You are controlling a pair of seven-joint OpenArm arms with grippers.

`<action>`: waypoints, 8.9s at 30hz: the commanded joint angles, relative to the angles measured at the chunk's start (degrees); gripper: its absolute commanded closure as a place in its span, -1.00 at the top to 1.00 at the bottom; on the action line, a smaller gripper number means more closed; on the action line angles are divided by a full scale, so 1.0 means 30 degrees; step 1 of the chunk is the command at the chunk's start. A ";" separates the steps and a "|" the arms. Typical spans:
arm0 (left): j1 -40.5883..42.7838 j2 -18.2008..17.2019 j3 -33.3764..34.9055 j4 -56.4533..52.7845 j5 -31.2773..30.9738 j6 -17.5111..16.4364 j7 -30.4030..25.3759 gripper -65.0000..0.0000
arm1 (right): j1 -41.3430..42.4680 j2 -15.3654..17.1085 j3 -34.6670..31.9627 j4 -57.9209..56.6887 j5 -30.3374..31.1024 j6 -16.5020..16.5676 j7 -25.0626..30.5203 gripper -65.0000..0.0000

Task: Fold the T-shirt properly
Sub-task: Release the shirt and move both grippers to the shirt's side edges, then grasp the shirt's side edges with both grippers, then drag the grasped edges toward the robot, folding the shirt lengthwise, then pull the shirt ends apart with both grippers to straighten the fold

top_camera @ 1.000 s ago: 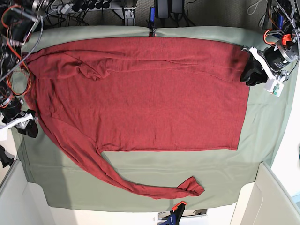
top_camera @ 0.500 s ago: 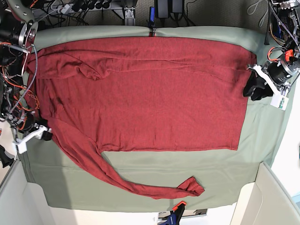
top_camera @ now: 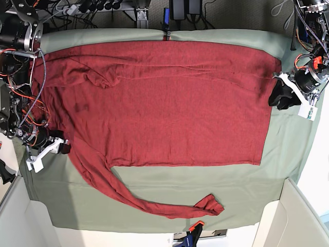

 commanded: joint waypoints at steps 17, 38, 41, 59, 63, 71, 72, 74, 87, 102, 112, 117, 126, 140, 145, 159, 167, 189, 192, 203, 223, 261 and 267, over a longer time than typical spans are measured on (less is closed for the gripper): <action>-0.0255 -0.0437 -0.0160 0.0240 -0.0328 -0.0106 -0.0488 -0.21 | 0.0393 0.0022 -0.0029 0.2426 0.0095 0.0204 -0.1209 -0.22; -0.8459 -0.1377 0.5319 -0.6812 0.0765 -0.0106 -0.1698 0.04 | 0.0386 -0.1195 -0.0036 0.0444 0.0328 0.0940 -0.1297 -0.22; -1.0251 -0.1370 0.6018 -0.8743 0.0845 -0.0106 -0.2113 0.04 | 0.0386 -0.1406 -0.0036 0.0444 0.0335 0.0940 -0.1341 -0.22; -1.4936 0.0299 0.7395 -1.7136 0.4969 0.4014 -0.4051 0.04 | 0.0386 -0.1421 -0.0036 0.0444 0.0262 0.0933 -0.1967 -0.22; -1.4841 0.0437 0.7395 -1.7158 0.4918 0.3963 -0.3985 0.04 | 0.0386 -0.1421 -0.0036 0.0444 0.0270 0.0933 -0.1967 -0.22; -1.4557 0.1180 0.7410 -1.7209 0.4758 0.3366 -0.3869 0.04 | 0.0386 -0.1421 -0.0036 0.0444 0.0277 0.0933 -0.1989 -0.22; -1.4477 0.1282 0.7410 -1.7209 0.4765 0.3373 -0.3898 0.04 | 0.0393 -0.1421 -0.0029 0.0444 0.0277 0.0933 -0.2033 -0.22; -1.4360 0.1406 0.7410 -1.7209 0.4758 0.3366 -0.3912 0.04 | 0.0393 -0.1421 -0.0029 0.0444 0.0277 0.0933 -0.2040 -0.22; -1.4375 0.1479 0.7402 -1.7201 0.2229 0.0007 -0.3541 0.04 | 0.0393 -0.1421 -0.0036 0.0444 0.0641 0.0940 -0.2040 -0.22; -1.4433 0.1749 0.7410 -1.7209 0.2499 0.0153 -0.4503 -0.85 | 0.0393 -0.1428 -0.0036 0.0444 0.0685 0.0940 -0.2055 -0.22; -1.4746 0.1851 0.7402 -1.7150 0.5100 0.0124 -0.4648 -1.00 | 0.0444 -0.1406 -0.0029 0.0510 0.0627 0.1188 -0.1960 -1.00; -1.4673 0.1836 0.7410 -1.5737 0.5807 -0.0106 -0.4612 -1.00 | 0.0415 -0.1290 -0.0029 0.1100 0.0634 0.1421 -0.1967 -1.00; -1.2925 0.0758 0.7402 -1.1613 0.4896 -0.0106 -0.2958 -1.00 | -0.1676 -0.0284 -0.0029 0.5836 0.0889 0.1428 -0.3031 -1.00; -0.6098 -0.1333 0.7402 -0.2630 0.4670 -0.0106 -0.1902 -1.00 | -0.5989 0.1807 0.0204 0.9952 0.1989 0.1428 -0.3031 -1.00; -0.5311 -0.1326 0.7402 -0.2506 0.4524 -0.0106 -0.1617 -1.00 | -0.6499 0.1807 0.0204 0.9901 0.1967 0.1413 -0.2965 -1.00; -0.5821 -0.1326 0.7402 -0.2616 0.4554 0.0627 -0.2506 -0.22 | -0.6441 0.1596 0.0204 0.9901 0.1982 0.1275 -0.2798 -0.29; -0.7919 -0.0918 0.7410 -0.6033 0.5348 0.1501 -0.3417 -0.21 | -0.6426 0.1588 0.0204 0.9901 0.1982 0.1275 -0.2375 -0.29; -0.8597 -0.0423 0.7410 -0.8211 -0.1027 -0.0106 0.1537 -0.21 | -0.4648 0.1596 0.0561 0.9908 0.1770 0.0743 -0.2397 -0.29; -0.8553 -0.0423 0.7424 -0.8211 -0.0597 -0.0106 0.1523 -0.22 | -0.3759 0.1588 0.0721 0.9901 0.1348 0.0219 -0.2528 -0.29; -0.8553 -0.0423 0.7446 -0.8218 -0.0299 -0.0106 0.1523 -0.76 | -0.0663 -0.1290 0.0721 0.5421 -0.0976 -0.0444 -0.0845 -0.21; -0.8670 -0.0619 0.7439 -0.8153 0.1064 -0.0106 -0.0080 -1.00 | 0.0211 -0.2484 -0.1464 0.2288 -0.3730 -0.0568 0.0131 -1.00; -0.3694 -0.3351 0.7373 0.1443 0.2120 -0.0106 0.0474 -1.00 | -0.8684 -0.1093 -0.1005 1.6079 -0.1188 -0.0204 -0.2958 -1.00; -0.2477 -0.4211 0.6783 0.2805 0.2266 -0.0106 0.0823 -1.00 | -1.0411 -0.1093 -0.0270 1.8010 -0.0976 -0.0138 -0.2936 -1.00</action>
